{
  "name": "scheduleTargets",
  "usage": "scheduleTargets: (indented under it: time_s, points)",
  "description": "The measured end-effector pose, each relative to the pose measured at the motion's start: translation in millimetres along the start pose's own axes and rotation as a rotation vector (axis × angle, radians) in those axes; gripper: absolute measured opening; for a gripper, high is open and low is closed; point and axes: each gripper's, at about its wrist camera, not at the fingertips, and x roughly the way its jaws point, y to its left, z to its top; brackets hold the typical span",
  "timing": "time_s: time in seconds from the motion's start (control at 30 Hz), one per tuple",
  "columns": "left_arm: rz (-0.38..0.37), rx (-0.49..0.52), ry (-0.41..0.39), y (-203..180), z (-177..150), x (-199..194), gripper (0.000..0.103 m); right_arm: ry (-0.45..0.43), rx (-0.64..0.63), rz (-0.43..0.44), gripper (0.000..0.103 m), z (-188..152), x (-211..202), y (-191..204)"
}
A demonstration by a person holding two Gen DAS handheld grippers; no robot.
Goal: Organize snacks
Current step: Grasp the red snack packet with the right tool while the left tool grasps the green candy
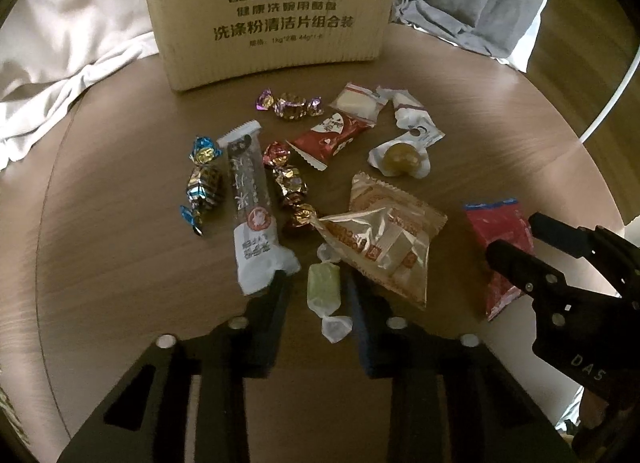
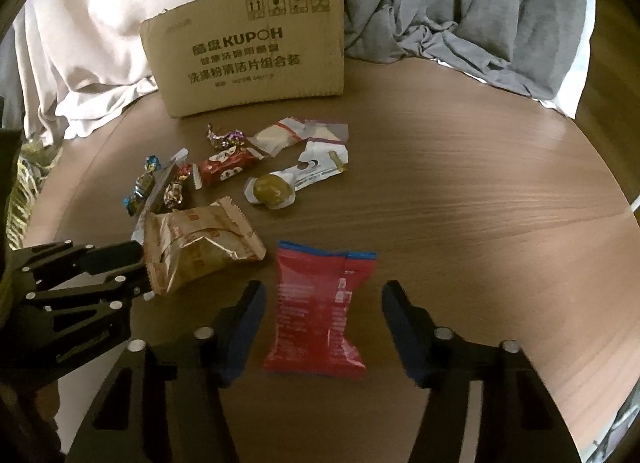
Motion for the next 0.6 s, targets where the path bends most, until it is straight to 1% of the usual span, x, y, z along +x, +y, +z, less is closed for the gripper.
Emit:
scheduleTargets:
  time_s: [0.07,0.13,0.17,0.3,0.33,0.37,0.5,0.6]
  points:
    - [-0.003,-0.005,-0.005,1,-1,0,0.025,0.003,-0.003,0.001,0.056,0,1,1]
    - [-0.004,-0.002,-0.008,-1,-1,1,0.02,0.006,-0.008,0.004,0.05,0,2,1]
    - [-0.005,-0.002,-0.009,0,-1,0,0.019,0.009,-0.012,0.006,0.048,0,3,1]
    - [-0.013,0.002,-0.009,-2,-3,0,0.018,0.005,-0.016,0.007,0.046,-1,2,2]
    - [-0.014,0.002,-0.011,-2,-3,-1,0.018,0.004,-0.021,0.007,0.04,-1,2,2]
    - [-0.012,0.003,-0.015,-3,-3,-4,0.018,0.003,-0.022,0.011,0.036,-2,2,2]
    - [-0.002,0.0,-0.039,-3,-6,-15,0.018,-0.012,-0.028,0.013,0.036,0,-3,2]
    - [0.029,0.009,-0.072,-3,-8,-26,0.018,-0.026,-0.034,0.022,0.036,1,-7,3]
